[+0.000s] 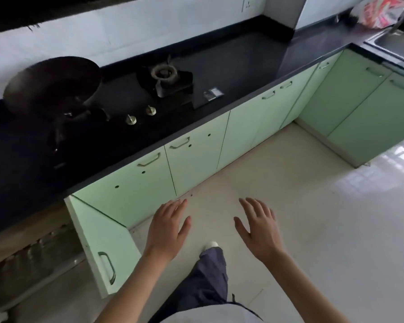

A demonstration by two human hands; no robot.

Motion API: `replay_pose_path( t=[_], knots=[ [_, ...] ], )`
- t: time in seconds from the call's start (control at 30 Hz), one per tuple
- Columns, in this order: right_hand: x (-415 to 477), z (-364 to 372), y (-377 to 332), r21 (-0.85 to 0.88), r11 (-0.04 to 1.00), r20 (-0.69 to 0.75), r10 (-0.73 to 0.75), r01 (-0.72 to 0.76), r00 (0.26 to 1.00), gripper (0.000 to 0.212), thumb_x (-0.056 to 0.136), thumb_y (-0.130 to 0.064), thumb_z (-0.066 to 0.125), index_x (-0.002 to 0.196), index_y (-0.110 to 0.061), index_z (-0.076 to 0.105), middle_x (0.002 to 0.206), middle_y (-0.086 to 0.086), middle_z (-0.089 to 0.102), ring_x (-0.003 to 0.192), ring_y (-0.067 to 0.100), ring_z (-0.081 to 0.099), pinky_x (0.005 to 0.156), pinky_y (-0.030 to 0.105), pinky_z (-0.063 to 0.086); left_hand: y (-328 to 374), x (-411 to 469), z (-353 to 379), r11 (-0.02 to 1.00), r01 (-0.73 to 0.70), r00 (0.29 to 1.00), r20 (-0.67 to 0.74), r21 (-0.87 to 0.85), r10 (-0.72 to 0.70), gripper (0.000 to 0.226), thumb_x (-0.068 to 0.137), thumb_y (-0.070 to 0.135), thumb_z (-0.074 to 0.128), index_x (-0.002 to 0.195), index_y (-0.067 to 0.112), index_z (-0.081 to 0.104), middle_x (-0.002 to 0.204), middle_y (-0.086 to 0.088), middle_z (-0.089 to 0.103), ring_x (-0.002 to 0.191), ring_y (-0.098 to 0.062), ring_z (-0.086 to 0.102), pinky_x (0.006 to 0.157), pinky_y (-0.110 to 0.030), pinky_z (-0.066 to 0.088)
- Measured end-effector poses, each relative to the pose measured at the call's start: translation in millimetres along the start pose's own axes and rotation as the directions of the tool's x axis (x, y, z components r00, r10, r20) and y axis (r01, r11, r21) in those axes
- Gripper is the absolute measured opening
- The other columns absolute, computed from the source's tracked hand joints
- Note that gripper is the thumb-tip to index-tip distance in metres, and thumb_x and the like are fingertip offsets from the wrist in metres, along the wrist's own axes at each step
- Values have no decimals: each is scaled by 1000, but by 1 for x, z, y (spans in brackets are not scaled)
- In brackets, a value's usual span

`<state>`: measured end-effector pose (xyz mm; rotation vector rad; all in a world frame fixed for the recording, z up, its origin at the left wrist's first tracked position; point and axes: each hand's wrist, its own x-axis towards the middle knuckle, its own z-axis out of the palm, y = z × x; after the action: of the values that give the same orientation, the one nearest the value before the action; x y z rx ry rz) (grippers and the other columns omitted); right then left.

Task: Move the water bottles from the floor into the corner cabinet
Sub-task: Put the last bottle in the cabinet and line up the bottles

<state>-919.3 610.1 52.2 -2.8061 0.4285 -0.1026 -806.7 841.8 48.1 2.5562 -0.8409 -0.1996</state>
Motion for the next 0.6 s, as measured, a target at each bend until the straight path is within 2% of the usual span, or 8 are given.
replay_pose_path(
  t=[0.1,0.23,0.33,0.43,0.6],
  knots=[
    [43,-9,16,-29,997,72,-66,68,995,57,97,-51,36,138,-15,52,136,5,58,126,30,51,104,45,42,6,33,14,998,54,999,-7,-21,-54,56,98,43,31,135,9,56,134,-7,61,125,-24,54,108,-39,41],
    [104,-32,30,-25,984,96,-174,177,980,57,98,-50,34,139,-15,51,137,3,58,128,29,50,105,44,42,18,72,2,983,171,978,-111,-74,-178,56,97,42,32,133,7,56,132,-8,62,122,-24,56,105,-39,44],
    [146,-42,35,1,959,106,-283,284,953,58,98,-49,34,139,-13,52,136,4,59,127,28,51,105,43,42,25,89,-11,957,279,937,-195,-82,-290,57,97,42,32,133,7,56,130,-9,63,121,-26,57,104,-40,45],
    [179,-39,38,46,916,144,-401,399,905,59,97,-48,34,139,-11,52,136,6,59,127,28,51,105,43,42,32,90,-18,907,408,862,-285,-100,-419,56,96,42,32,134,7,56,129,-7,63,119,-25,57,101,-39,46],
    [217,-18,49,112,782,268,-618,614,739,60,95,-48,33,138,-11,53,132,7,61,124,29,54,103,44,44,59,56,8,728,668,650,-353,-154,-672,56,96,45,30,134,11,54,129,-3,62,118,-23,55,99,-37,46]
  ],
)
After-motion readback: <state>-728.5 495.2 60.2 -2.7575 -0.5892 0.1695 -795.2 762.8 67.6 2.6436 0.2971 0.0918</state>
